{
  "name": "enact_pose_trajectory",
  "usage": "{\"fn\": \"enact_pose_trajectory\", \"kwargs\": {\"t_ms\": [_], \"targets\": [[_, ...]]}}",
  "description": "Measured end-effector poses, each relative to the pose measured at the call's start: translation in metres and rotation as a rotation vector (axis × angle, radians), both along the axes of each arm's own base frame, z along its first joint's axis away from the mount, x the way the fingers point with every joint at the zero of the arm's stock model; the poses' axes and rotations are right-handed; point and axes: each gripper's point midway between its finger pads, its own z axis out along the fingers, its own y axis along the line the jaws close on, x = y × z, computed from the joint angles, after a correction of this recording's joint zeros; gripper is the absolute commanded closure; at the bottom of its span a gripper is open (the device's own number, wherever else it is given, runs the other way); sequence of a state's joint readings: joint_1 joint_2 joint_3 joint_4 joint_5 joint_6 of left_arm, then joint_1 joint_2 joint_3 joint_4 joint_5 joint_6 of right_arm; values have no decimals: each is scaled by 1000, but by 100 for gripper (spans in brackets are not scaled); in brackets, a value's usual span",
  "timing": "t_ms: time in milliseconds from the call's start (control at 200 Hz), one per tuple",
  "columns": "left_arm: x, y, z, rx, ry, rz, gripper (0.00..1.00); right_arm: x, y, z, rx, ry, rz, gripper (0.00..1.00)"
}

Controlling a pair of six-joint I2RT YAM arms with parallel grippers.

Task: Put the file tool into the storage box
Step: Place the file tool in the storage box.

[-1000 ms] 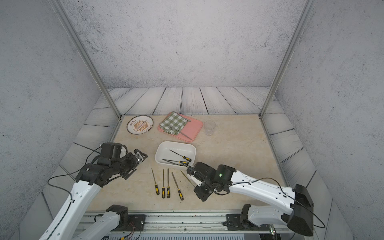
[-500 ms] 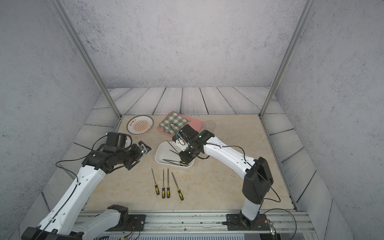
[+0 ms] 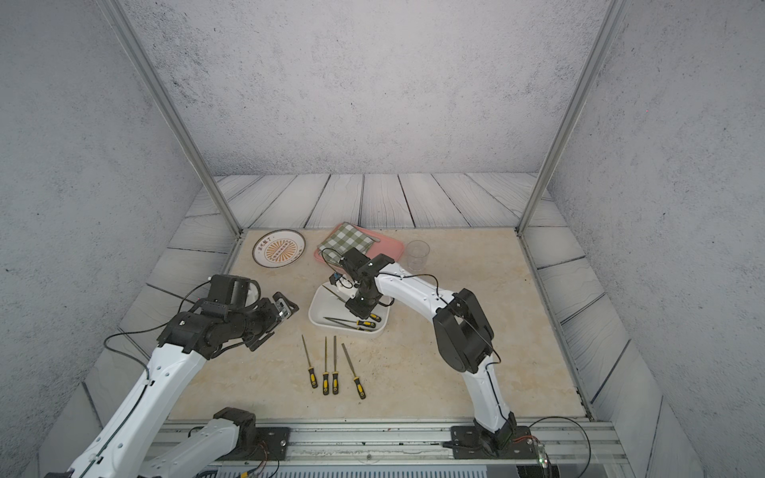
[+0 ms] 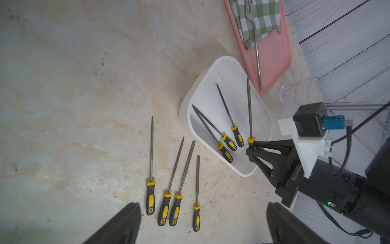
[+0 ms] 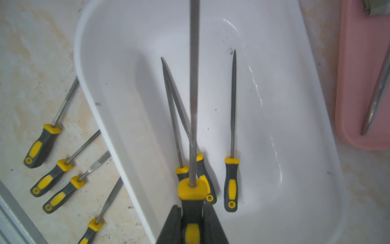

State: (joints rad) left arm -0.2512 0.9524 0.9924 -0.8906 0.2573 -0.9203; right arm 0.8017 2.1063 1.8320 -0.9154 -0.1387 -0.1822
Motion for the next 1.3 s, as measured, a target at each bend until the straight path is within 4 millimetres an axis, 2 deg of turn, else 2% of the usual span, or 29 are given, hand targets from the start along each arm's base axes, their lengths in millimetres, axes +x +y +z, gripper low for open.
{"fn": "enact_pose_trajectory", "kwargs": {"t_ms": [210,520,1021,1301], "targets": [[4,-1,-6,5,21,-1,2,15,4,-27,-49,-24,11,86],[9,-2,-13,14,40,-6,2,26,-2,-58,-130,-47,13,86],[13,-3,-19,16,46,-7,2,25,-4,-64,-143,-85,53,85],[14,-4,-19,17,42,-11,2,17,-15,-68,-181,-79,70,85]]}}
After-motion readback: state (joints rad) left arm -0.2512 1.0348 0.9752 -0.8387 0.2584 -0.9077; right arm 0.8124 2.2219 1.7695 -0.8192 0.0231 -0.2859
